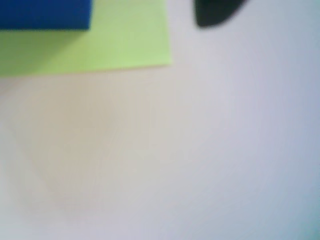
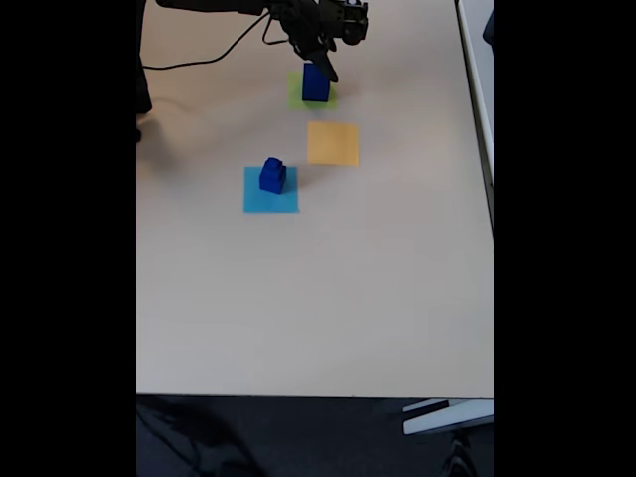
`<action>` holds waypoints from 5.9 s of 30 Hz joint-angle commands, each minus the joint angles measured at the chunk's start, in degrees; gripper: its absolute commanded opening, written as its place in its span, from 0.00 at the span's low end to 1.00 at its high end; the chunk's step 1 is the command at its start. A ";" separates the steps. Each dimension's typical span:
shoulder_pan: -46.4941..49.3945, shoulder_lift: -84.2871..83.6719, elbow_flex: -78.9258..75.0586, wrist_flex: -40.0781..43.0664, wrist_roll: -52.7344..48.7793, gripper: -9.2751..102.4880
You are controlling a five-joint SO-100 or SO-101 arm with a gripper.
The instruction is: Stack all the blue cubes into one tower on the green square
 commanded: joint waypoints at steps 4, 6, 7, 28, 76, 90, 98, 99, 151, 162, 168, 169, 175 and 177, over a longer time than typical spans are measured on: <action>1.85 3.34 -3.87 -0.26 -1.67 0.42; 2.29 3.52 -5.19 -0.09 -2.02 0.43; 2.55 3.52 -5.98 0.18 -2.37 0.44; 20.92 9.76 -13.27 9.67 -20.57 0.40; 35.95 25.66 10.20 22.32 -20.92 0.34; 35.95 24.87 12.04 23.99 -22.15 0.32; 35.33 25.75 14.24 23.82 -22.76 0.32; 35.33 25.84 14.41 23.82 -22.94 0.32; 40.17 23.64 16.52 23.73 -26.63 0.24; 40.43 23.47 16.52 23.73 -26.81 0.19; 40.43 23.38 16.52 23.82 -26.89 0.17; 40.52 23.38 16.52 23.82 -26.98 0.17; 40.61 23.20 16.52 23.82 -27.07 0.15; 40.69 23.12 16.52 23.82 -27.16 0.14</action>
